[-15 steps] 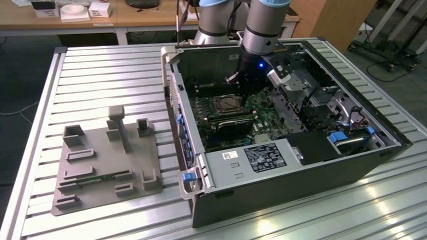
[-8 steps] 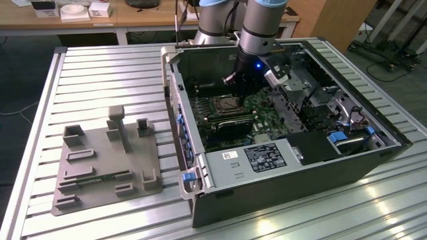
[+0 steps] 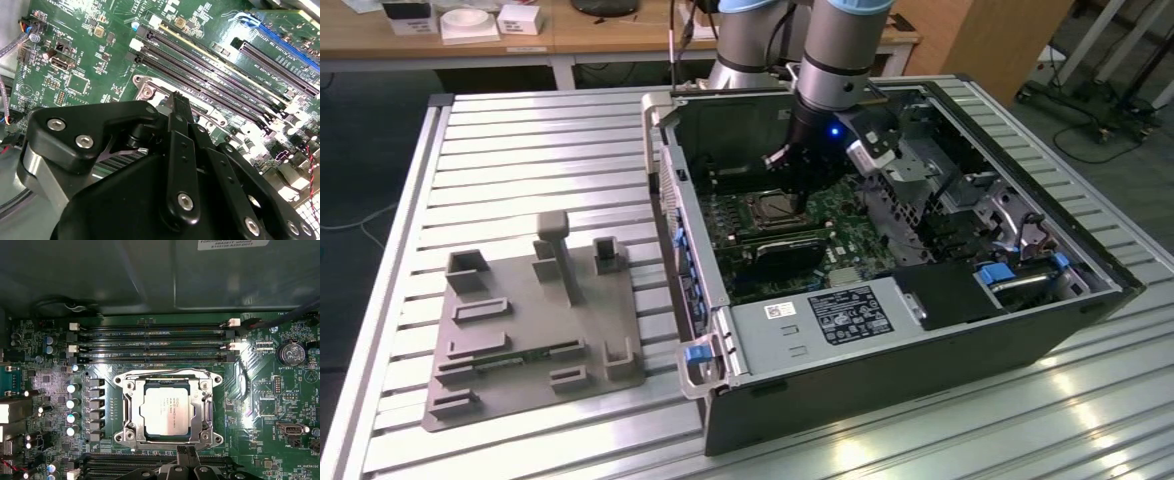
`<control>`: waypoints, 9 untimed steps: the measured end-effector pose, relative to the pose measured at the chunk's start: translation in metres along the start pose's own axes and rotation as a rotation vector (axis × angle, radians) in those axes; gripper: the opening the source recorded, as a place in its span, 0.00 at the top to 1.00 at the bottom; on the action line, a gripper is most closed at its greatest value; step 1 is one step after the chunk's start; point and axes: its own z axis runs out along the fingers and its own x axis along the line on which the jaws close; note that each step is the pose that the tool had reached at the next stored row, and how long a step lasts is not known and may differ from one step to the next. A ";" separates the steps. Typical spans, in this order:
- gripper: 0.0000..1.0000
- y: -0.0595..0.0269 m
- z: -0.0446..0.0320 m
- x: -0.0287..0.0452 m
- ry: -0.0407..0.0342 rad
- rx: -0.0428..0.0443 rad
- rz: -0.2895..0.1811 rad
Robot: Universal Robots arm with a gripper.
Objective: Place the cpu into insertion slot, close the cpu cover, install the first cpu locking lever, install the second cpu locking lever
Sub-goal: 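Install the second cpu locking lever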
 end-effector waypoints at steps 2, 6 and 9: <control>0.90 0.0000 0.0000 0.0000 0.0000 0.0000 0.000; 0.90 0.0000 0.0000 0.0001 0.0000 0.0000 0.000; 0.90 -0.0005 -0.0022 0.0001 0.0000 0.0000 0.000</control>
